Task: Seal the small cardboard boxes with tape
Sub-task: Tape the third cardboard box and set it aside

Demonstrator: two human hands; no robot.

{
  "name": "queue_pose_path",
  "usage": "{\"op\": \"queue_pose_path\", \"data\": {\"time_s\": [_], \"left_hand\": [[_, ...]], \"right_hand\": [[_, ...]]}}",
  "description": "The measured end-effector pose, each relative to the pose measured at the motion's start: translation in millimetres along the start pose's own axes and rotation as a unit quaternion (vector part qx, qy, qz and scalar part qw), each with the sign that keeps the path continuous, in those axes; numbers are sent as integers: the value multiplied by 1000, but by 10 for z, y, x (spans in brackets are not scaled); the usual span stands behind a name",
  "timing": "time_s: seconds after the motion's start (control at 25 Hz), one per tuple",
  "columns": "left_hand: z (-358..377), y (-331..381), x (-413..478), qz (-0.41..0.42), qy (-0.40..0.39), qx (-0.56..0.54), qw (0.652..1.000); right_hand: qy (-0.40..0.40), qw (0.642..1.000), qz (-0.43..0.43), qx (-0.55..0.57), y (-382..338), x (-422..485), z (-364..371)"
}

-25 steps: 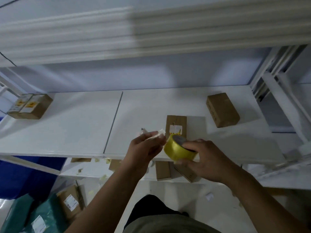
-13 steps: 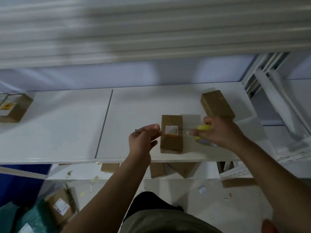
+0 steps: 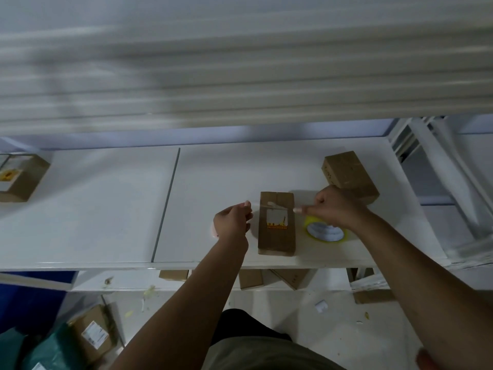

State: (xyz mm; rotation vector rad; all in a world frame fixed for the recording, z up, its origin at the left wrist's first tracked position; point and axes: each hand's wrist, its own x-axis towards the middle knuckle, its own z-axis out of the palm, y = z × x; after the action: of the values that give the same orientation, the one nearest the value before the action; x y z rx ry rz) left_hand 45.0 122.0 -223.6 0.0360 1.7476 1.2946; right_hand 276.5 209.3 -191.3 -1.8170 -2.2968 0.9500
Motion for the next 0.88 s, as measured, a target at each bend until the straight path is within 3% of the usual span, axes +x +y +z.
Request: {"op": "queue_pose_path", "data": {"time_s": [0.24,0.44,0.6,0.88], "left_hand": [[122,-157,45,28,23,59,998],[211,-287,-10,117,5,173,978],[157,-241,21,111,16,140,984],[137,-249,-19,134,-9,224,965]], "right_hand": [[1,999,15,-48,33,55,75],[0,1000,18,-20,48,78,118],[12,1000,15,-3,20,28,189],[30,999,18,26,-12,-75,212]]}}
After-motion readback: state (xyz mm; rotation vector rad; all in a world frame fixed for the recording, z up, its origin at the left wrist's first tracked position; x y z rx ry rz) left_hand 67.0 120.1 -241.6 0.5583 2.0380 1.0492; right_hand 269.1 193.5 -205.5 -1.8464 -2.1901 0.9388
